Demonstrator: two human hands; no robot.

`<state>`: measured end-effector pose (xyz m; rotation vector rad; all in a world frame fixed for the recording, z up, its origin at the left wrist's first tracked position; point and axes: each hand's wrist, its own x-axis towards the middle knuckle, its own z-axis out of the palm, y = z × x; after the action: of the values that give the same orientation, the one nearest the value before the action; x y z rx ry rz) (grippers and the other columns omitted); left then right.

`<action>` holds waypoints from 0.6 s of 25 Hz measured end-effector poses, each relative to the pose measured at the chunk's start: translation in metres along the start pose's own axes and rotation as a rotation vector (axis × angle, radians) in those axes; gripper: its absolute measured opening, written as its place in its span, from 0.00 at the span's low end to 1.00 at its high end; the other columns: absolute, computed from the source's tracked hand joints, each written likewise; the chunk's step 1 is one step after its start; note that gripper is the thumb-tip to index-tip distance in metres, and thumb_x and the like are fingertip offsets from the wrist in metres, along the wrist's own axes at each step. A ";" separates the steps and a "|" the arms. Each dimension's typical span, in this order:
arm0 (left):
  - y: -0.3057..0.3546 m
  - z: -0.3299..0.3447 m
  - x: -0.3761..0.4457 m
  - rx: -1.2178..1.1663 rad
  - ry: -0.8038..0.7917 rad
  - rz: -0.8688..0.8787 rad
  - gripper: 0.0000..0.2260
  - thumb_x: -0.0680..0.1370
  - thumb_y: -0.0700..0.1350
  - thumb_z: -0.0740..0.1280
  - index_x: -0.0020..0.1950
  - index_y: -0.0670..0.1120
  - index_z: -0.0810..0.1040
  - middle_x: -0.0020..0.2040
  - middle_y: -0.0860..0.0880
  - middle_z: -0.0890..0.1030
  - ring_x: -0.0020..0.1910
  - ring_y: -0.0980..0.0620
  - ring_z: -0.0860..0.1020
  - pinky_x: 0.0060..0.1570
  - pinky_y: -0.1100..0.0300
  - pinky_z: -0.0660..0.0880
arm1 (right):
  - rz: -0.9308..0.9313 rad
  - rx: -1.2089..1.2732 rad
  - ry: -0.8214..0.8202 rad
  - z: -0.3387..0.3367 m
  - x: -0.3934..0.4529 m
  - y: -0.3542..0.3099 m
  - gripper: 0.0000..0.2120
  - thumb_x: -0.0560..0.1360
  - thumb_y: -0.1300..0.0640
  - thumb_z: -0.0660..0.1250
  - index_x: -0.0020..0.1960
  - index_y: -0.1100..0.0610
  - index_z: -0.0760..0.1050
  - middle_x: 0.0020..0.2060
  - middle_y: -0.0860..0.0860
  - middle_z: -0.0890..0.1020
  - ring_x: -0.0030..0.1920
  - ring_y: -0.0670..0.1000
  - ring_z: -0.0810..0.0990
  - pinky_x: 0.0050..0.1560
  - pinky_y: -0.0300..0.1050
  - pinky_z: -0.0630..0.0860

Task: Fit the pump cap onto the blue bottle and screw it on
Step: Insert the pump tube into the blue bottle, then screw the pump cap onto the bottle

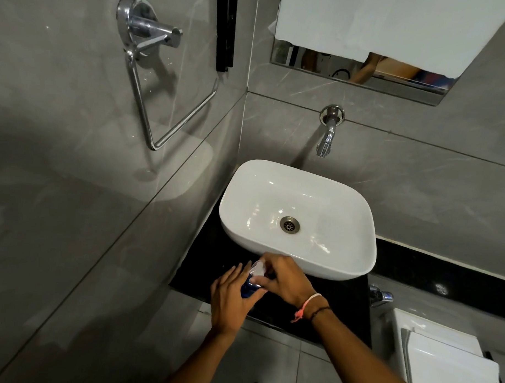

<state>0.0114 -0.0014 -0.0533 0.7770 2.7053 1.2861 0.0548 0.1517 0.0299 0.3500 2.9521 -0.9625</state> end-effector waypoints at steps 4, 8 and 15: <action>-0.001 0.002 -0.001 0.020 0.003 0.002 0.30 0.69 0.56 0.77 0.69 0.50 0.76 0.66 0.51 0.80 0.69 0.51 0.74 0.65 0.48 0.71 | 0.006 0.213 0.058 0.016 -0.021 0.021 0.21 0.71 0.49 0.80 0.63 0.49 0.82 0.55 0.48 0.85 0.56 0.44 0.82 0.59 0.37 0.78; -0.003 0.002 0.001 0.055 -0.021 0.004 0.28 0.70 0.60 0.73 0.68 0.52 0.76 0.68 0.53 0.79 0.70 0.54 0.72 0.66 0.50 0.69 | 0.115 0.274 0.164 0.022 -0.027 0.033 0.18 0.67 0.50 0.83 0.54 0.53 0.86 0.52 0.46 0.85 0.53 0.43 0.82 0.56 0.35 0.79; -0.006 0.003 0.001 0.119 -0.026 0.032 0.30 0.69 0.57 0.75 0.69 0.51 0.76 0.67 0.50 0.80 0.70 0.51 0.73 0.66 0.49 0.70 | 0.144 0.361 0.215 0.029 -0.022 0.024 0.16 0.67 0.54 0.84 0.50 0.55 0.83 0.49 0.51 0.85 0.51 0.47 0.83 0.52 0.37 0.79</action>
<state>0.0086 -0.0015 -0.0594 0.8451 2.7808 1.1205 0.0802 0.1493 -0.0053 0.7040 2.8671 -1.5241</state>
